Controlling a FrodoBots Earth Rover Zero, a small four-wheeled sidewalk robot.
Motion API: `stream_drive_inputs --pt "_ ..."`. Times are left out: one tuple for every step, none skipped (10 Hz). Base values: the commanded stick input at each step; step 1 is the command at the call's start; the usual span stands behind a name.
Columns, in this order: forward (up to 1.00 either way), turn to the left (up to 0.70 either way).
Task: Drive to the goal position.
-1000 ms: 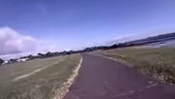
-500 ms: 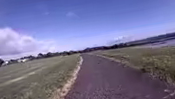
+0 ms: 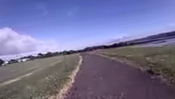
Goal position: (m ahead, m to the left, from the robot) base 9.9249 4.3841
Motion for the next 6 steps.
stream_drive_inputs --pt "0.70 0.00" --pt "0.70 0.00" --pt "0.70 0.00" --pt "0.70 0.00" --pt "0.70 0.00" --pt "0.70 0.00"
